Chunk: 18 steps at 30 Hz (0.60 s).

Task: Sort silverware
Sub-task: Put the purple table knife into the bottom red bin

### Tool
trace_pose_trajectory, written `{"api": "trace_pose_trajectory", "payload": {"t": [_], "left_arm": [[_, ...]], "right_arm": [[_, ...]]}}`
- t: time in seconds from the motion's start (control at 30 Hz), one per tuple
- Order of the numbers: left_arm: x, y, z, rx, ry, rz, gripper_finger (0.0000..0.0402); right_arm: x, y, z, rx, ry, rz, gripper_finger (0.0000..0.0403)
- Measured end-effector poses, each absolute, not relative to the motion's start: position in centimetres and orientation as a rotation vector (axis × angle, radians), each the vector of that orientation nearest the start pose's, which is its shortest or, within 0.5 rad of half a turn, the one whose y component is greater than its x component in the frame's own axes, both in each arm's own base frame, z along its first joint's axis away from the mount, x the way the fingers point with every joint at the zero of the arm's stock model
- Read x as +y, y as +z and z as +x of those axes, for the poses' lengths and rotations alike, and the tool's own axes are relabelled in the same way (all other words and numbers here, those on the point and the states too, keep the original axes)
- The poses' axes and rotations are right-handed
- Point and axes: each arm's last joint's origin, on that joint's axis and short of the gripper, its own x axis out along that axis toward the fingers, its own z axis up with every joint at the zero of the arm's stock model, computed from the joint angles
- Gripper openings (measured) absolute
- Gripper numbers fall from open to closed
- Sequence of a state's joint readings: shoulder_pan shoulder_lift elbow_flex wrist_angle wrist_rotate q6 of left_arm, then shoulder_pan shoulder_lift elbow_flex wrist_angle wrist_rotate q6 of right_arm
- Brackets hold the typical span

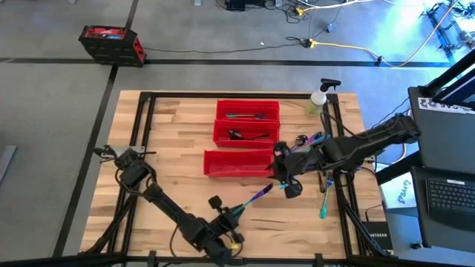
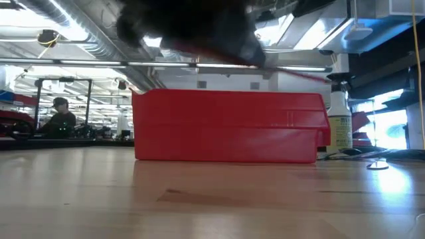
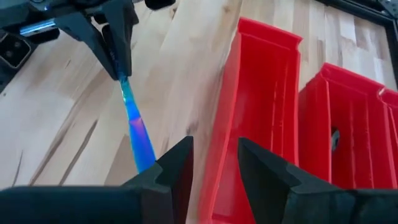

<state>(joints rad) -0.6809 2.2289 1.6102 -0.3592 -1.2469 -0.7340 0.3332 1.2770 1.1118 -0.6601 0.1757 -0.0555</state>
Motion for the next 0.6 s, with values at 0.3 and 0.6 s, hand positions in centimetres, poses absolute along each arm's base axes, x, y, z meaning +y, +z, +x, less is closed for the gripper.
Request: {"api": "trace_pose_trajectory", "payload": {"t": [0.3, 0.6], "left_arm": [[-22.3, 22.2, 37.8, 0.339, 0.751, 0.175, 0.0028], [-17.1, 25.3, 36.5, 0.566, 0.761, 0.296, 0.0028]], "right_arm": [[7.9, 30.7, 24.2, 0.803, 0.17, -0.255, 0.0111], [7.0, 32.1, 23.2, 0.731, -0.004, -0.307, 0.0111]]}}
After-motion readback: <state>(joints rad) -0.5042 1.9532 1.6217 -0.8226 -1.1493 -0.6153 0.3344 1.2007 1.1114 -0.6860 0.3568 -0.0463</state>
